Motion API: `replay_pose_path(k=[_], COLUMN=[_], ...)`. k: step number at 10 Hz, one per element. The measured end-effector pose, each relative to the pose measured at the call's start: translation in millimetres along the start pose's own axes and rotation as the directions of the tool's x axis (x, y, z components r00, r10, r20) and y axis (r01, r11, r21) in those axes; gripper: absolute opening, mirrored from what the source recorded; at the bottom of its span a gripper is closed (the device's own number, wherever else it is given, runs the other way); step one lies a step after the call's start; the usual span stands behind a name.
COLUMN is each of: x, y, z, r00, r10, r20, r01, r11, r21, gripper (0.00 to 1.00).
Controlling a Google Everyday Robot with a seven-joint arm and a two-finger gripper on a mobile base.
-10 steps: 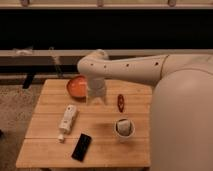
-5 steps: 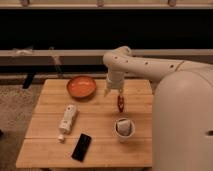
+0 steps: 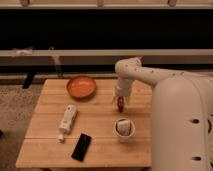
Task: Drag the pepper across the table
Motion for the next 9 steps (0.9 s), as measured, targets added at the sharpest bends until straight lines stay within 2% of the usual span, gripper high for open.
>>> replay_pose_path(k=[2,4,8,9], x=[-3.2,-8.3,-13.3,-12.6], y=[4.4,1.1,-4.7,-5.6], z=[17.8,27.6,37.2,38.8], r00=[0.999,0.999,0.998,0.997], r10=[0.001,0.013,0.026,0.025], r20=[-0.034,-0.052,-0.065,-0.067], r01=[-0.001,-0.012,-0.025,-0.023], r11=[1.0,1.0,1.0,0.999], r21=[0.001,0.007,0.017,0.022], gripper=[0.65,0.65,0.65,0.61])
